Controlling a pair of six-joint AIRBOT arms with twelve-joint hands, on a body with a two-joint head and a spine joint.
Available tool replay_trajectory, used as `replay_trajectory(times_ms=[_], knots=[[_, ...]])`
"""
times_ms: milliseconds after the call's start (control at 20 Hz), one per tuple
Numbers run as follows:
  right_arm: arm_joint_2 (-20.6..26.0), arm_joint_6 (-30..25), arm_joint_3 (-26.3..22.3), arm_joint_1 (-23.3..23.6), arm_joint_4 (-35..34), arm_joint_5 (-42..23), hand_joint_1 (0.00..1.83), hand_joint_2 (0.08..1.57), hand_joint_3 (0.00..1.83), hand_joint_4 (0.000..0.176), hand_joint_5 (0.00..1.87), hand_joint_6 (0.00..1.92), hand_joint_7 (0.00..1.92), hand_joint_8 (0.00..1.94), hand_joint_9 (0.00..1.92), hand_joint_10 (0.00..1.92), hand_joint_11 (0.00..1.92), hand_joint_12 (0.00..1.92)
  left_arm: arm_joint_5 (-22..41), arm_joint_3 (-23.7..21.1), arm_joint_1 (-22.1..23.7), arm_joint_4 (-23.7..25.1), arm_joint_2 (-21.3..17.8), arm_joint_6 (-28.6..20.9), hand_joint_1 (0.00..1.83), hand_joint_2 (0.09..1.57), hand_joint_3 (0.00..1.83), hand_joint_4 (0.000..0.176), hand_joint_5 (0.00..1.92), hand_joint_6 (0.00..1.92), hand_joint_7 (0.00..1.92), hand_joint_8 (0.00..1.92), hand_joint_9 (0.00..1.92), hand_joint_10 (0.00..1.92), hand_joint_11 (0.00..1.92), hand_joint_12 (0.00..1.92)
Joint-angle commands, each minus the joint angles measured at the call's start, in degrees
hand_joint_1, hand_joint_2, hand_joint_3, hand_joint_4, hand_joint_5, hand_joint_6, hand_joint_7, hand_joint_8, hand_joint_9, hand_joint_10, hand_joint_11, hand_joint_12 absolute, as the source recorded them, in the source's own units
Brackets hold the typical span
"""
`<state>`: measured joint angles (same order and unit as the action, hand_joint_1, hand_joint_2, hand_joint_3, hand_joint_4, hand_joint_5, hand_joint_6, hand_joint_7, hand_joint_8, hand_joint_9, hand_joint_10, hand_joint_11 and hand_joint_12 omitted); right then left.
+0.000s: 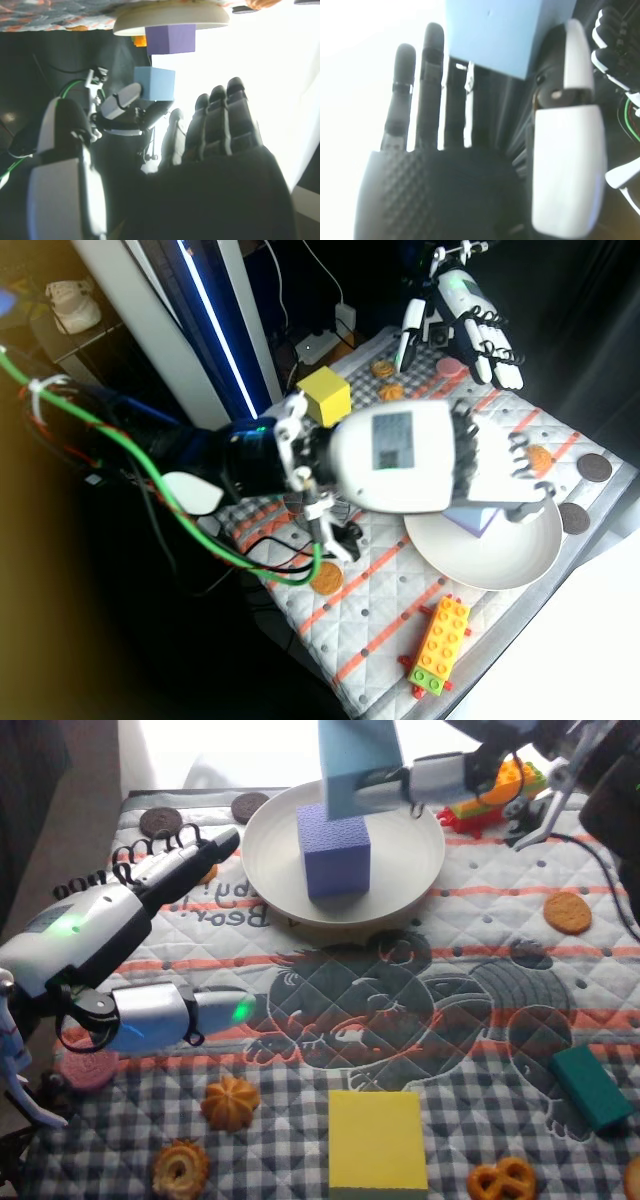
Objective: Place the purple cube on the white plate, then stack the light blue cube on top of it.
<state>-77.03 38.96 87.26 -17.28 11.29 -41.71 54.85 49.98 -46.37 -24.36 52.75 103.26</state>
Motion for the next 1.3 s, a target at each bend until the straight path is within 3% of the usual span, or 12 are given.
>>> replay_trajectory(times_ms=[0,200,250,300,350,400,500,650,700,950,1100,1250], knots=[[0.0,-0.1,0.3,0.8,-1.6,-6.4,1.21,1.14,0.0,0.021,0.93,1.1,0.95,1.0,0.77,0.79,0.53,1.56,6.5,0.3,0.4,1.2,0.0,-0.5,0.73,0.93,0.0,0.176,0.04,0.0,0.0,0.0,0.0,0.0,0.0,0.0],[-1.6,-0.1,1.0,0.8,-1.9,-6.3,1.23,1.11,0.0,0.012,0.93,1.06,1.06,0.86,1.0,0.69,0.72,1.41,6.5,0.4,0.5,1.3,0.3,-0.6,0.75,0.92,0.0,0.176,0.05,0.0,0.0,0.0,0.0,0.0,0.0,0.0],[-2.0,-0.1,1.2,0.8,-2.0,-6.1,1.34,1.1,0.0,0.0,0.91,1.08,1.1,0.81,0.92,1.05,0.57,1.37,6.5,0.5,0.5,1.3,0.3,-0.6,0.74,0.93,0.0,0.176,0.05,0.0,0.0,0.0,0.0,0.0,0.0,0.0],[-2.5,-0.1,1.4,0.8,-2.3,-6.0,1.24,1.13,0.0,0.004,0.92,1.1,0.99,0.95,0.76,0.86,0.46,1.48,6.5,0.5,0.6,1.4,0.4,-0.7,0.73,0.93,0.0,0.176,0.05,0.01,0.0,0.0,0.0,0.0,0.0,0.0],[-2.8,-0.1,1.6,0.8,-2.5,-6.0,1.22,1.13,0.0,0.017,0.92,1.1,1.0,0.96,0.83,0.88,0.6,1.54,6.5,0.5,0.6,1.4,0.4,-0.7,0.73,0.93,0.0,0.176,0.06,0.01,0.0,0.0,0.0,0.0,0.0,0.0],[-3.3,-0.1,1.9,0.8,-2.6,-5.9,1.34,1.12,0.0,0.0,0.9,1.11,1.0,0.89,0.86,1.19,0.63,1.5,6.5,0.6,0.7,1.6,0.5,-0.8,0.75,0.93,0.0,0.176,0.06,0.01,0.0,0.0,0.0,0.0,0.0,0.0],[-3.6,-0.1,2.1,0.8,-2.6,-5.8,1.23,1.11,0.0,0.0,0.96,0.97,1.01,1.04,0.9,1.19,0.8,1.57,6.5,0.7,0.9,1.8,0.6,-0.9,0.69,0.94,0.0,0.176,0.06,0.0,0.0,0.0,0.0,0.0,0.0,0.0],[-3.6,-0.1,2.7,0.8,-2.7,-4.7,1.22,1.12,0.0,0.03,0.96,1.04,1.0,0.96,0.88,0.95,0.66,1.48,6.5,0.7,0.9,1.8,0.7,-1.0,0.69,0.94,0.0,0.176,0.06,0.0,0.0,0.0,0.0,0.0,0.0,0.0],[-3.6,-0.1,2.7,0.8,-2.7,-4.6,1.34,1.09,0.0,0.0,0.95,1.03,1.06,0.78,0.98,1.09,0.73,1.38,6.5,0.7,0.9,1.8,0.7,-1.0,0.7,0.94,0.0,0.176,0.06,0.0,0.0,0.0,0.0,0.0,0.0,0.0],[-3.7,-0.1,3.4,0.7,-2.7,-3.2,1.38,1.1,0.0,0.0,0.9,1.13,1.05,0.71,1.0,1.1,0.81,1.14,6.6,0.7,0.9,1.8,0.7,-1.3,0.73,0.93,0.0,0.176,0.06,0.0,0.0,0.0,0.0,0.0,0.0,0.0],[-3.6,-0.1,3.9,0.7,-2.7,-2.2,1.38,1.07,0.0,0.0,0.92,1.02,1.11,0.67,1.07,1.05,0.83,1.21,6.6,0.7,0.7,1.8,0.7,-1.5,0.72,0.93,0.0,0.176,0.05,0.0,0.0,0.0,0.0,0.0,0.0,0.0],[-3.6,-0.1,4.1,0.7,-2.7,-1.5,1.25,1.09,0.0,0.0,0.94,1.05,1.16,0.7,1.14,0.64,0.83,1.26,6.7,0.7,0.6,1.8,0.7,-1.8,0.75,0.92,0.0,0.176,0.05,0.0,0.0,0.0,0.0,0.0,0.0,0.0]])
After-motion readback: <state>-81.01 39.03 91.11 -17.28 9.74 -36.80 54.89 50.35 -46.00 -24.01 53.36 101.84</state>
